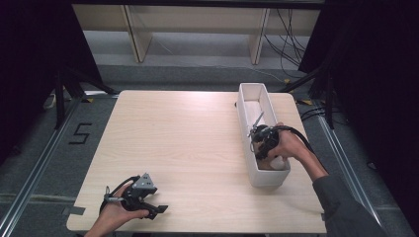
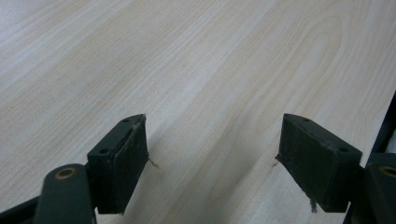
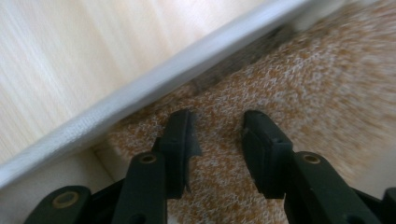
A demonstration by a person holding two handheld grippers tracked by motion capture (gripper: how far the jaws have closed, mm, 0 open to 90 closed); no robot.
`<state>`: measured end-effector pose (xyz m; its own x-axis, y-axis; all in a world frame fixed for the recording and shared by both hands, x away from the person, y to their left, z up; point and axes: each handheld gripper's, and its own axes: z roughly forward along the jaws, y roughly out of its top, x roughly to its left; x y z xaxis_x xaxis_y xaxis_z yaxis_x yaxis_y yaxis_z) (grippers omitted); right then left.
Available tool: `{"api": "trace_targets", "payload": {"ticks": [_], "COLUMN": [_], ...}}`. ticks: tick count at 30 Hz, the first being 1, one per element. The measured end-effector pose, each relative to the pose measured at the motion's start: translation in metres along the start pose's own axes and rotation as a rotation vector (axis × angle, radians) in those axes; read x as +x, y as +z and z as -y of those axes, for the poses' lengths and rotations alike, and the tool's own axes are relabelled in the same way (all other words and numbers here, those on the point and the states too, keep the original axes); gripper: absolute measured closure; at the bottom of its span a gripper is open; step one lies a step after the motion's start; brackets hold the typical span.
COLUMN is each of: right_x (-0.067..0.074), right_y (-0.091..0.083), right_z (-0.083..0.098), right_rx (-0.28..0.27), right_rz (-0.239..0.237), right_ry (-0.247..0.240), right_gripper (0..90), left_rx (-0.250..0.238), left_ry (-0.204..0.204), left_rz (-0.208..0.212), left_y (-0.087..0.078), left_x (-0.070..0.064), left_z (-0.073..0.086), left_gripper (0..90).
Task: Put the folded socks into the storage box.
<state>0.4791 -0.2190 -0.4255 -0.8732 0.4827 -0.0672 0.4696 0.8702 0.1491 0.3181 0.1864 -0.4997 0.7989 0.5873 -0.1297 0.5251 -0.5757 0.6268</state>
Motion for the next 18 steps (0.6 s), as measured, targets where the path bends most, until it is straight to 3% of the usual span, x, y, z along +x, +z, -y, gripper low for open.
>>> {"api": "trace_targets", "payload": {"ticks": [3, 7, 13, 15, 18], "right_x": [0.001, -0.001, -0.009, -0.01, -0.01], "right_y": [0.007, -0.003, -0.029, -0.037, -0.048], "right_z": [0.0, 0.006, 0.016, 0.02, 0.024], "right_rx": [0.002, -0.029, -0.162, -0.177, -0.241], "right_rz": [-0.006, -0.019, 0.036, 0.058, 0.057], "right_ry": [-0.005, 0.019, 0.125, 0.155, 0.154], "right_gripper": [62.2, 60.1, 56.2, 54.1, 51.7], "left_rx": [0.015, 0.0, -0.002, -0.004, -0.009], "left_ry": [0.013, 0.008, 0.01, 0.011, 0.007], "left_rz": [-0.001, -0.009, -0.008, -0.006, -0.008], "left_y": [-0.001, -0.001, -0.002, -0.003, -0.003], "left_x": [0.001, 0.002, 0.002, 0.002, 0.002], "left_z": [0.001, 0.0, 0.0, 0.0, 0.0], "left_gripper": [23.3, 23.3, 23.3, 23.3, 23.3]}}
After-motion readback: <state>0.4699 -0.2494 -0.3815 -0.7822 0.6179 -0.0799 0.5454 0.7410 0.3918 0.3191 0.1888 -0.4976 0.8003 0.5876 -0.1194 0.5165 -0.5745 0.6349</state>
